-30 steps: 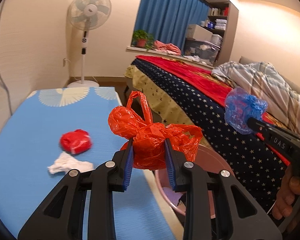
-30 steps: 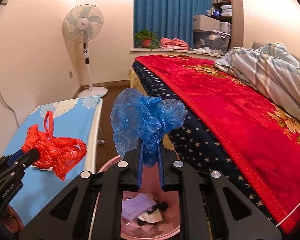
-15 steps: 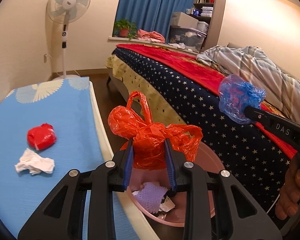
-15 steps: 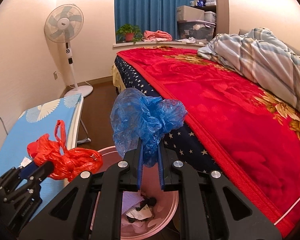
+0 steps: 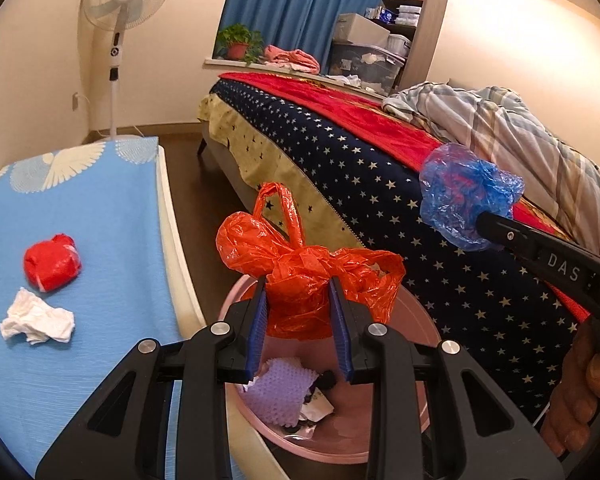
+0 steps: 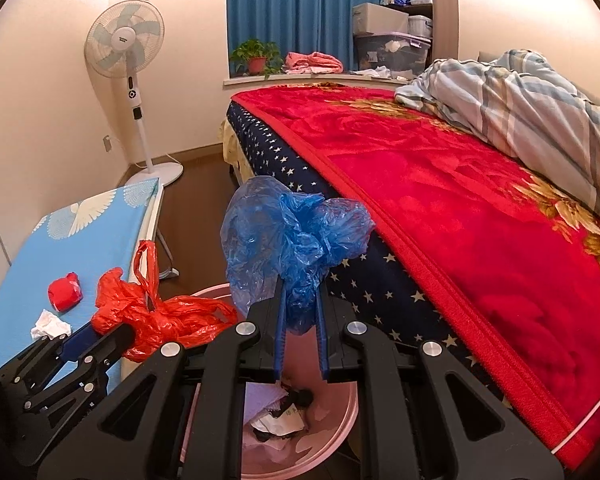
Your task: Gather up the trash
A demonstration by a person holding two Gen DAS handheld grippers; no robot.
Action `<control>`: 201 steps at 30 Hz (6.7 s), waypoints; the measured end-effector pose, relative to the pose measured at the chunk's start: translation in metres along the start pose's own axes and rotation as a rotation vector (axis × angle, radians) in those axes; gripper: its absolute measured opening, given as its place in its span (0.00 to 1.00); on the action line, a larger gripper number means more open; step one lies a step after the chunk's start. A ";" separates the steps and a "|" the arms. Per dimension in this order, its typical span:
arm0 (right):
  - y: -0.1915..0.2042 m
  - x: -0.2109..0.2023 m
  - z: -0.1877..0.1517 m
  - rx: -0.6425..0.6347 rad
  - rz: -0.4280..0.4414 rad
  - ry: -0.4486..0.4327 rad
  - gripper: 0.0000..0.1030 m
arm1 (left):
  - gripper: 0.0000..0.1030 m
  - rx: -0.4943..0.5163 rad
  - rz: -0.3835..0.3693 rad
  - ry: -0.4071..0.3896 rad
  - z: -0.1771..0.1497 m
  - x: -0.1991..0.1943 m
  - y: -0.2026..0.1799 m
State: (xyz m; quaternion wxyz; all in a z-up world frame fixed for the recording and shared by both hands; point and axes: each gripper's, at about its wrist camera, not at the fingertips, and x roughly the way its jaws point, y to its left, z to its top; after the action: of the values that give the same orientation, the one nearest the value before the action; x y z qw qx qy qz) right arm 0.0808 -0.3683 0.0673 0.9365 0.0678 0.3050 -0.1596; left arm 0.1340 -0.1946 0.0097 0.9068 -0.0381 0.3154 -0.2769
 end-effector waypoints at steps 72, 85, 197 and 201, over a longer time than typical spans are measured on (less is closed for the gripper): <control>0.243 0.074 -0.035 -0.194 0.463 0.070 0.63 | 0.00 -0.325 0.403 0.098 -0.037 -0.049 0.240; 0.307 0.118 -0.045 -0.268 0.496 0.184 0.83 | 0.01 -0.477 0.511 0.009 -0.042 -0.090 0.269; 0.109 -0.063 -0.028 -0.146 0.331 -0.034 0.61 | 0.06 -0.189 0.355 -0.099 -0.015 -0.145 0.132; 0.086 -0.065 -0.026 -0.107 0.300 -0.042 0.61 | 0.06 -0.170 0.327 -0.097 -0.012 -0.137 0.113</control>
State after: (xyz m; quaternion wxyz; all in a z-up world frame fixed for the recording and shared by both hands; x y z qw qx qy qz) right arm 0.0458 -0.2652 0.0876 0.9583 0.0589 0.2797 -0.0030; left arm 0.0923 -0.0259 0.0482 0.9474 -0.0759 0.2956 -0.0959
